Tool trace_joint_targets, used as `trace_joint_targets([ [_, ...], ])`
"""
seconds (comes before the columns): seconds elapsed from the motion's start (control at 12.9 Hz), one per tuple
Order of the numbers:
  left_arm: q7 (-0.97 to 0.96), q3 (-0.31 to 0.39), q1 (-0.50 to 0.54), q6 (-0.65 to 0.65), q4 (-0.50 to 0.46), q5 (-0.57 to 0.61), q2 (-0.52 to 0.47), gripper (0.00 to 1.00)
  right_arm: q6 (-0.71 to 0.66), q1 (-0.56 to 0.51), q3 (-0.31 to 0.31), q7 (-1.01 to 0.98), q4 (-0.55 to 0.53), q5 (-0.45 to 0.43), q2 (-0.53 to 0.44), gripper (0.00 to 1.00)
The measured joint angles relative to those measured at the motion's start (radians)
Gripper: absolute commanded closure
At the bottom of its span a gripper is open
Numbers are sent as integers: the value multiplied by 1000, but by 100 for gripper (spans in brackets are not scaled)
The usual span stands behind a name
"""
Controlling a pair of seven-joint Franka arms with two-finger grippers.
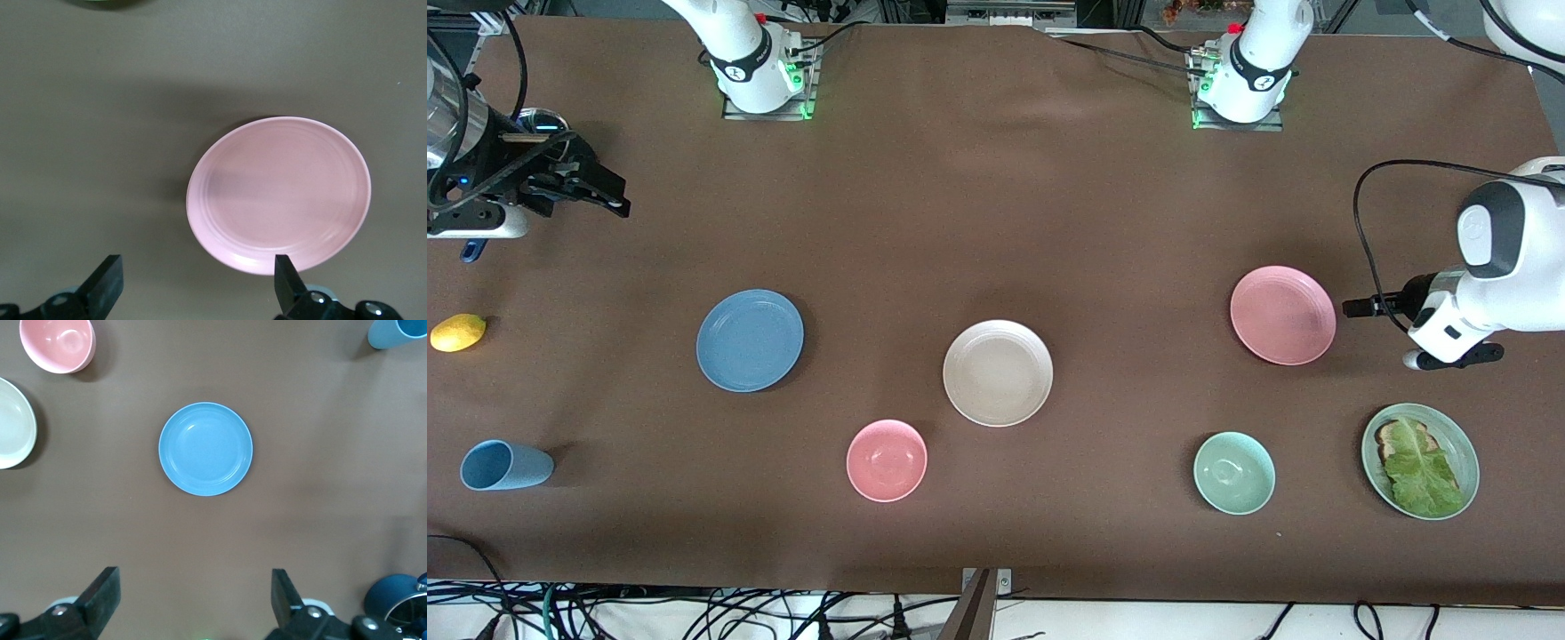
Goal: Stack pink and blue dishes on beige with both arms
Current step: 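Reach the left gripper down to the rim of the large pink plate, then grasp the pink plate rim with the left gripper while the right gripper reaches out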
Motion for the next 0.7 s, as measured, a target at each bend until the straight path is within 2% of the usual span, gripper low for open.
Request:
trace_joint_targets([
  [0.7, 43, 0, 44, 587, -427, 0, -51, 0, -4, -5, -19, -1, 13, 0, -2, 0],
])
